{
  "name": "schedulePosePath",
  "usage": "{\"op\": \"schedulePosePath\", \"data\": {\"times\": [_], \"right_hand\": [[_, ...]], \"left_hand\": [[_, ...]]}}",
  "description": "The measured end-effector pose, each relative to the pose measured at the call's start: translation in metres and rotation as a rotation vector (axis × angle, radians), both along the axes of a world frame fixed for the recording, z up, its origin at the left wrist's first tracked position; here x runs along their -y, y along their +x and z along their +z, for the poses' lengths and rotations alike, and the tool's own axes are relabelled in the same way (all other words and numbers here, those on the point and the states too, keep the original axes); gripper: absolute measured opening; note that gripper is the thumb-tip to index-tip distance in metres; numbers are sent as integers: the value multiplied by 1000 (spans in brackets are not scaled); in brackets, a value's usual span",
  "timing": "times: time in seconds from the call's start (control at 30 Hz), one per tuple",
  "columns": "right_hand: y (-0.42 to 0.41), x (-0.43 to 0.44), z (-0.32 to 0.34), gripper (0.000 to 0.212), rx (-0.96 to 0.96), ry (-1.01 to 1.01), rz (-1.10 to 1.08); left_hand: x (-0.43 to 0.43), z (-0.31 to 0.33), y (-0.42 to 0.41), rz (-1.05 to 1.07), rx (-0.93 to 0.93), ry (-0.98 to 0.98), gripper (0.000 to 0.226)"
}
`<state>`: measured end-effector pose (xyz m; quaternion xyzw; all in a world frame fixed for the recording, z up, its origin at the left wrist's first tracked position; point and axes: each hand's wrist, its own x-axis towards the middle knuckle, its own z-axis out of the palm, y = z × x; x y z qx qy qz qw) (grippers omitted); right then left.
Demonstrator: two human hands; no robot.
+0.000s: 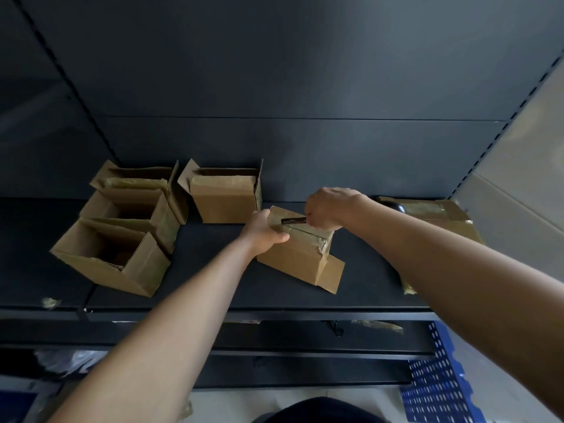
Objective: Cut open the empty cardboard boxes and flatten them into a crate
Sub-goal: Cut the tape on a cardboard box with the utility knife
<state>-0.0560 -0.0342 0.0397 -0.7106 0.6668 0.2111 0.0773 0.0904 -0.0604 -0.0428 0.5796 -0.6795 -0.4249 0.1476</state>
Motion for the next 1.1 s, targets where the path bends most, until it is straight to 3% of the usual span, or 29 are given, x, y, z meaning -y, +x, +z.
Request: {"op": "schedulePosePath", "data": {"times": [0.23,0.4,0.53,0.67,0.8,0.9,1.03,1.1], "right_hand": [[-4,-4,-8,13,-160,99,-25],[-10,-15,2,24,-155,181,-49],[-29,-16,33,30,-122,322,-189],[-56,-29,38,36,-225,379,-286],[-71,-28,19,32,31,138,-405],[-65,-16,-4,36,329,-45,-469],[-50,-5,-42,30,866,18,-667],[-49,-6,-53,34,1046,132,-794]], "left_hand": [[2,-3,-3,3,53,-33,57],[3,-4,-6,-3,76,-13,74],[7,-3,-6,-29,73,8,73],[8,-6,-7,30,103,23,68],[5,-1,-13,95,193,-3,72],[-1,7,-20,287,237,-19,78],[-12,11,-30,391,204,73,62],[-15,9,-31,357,261,19,75]]}}
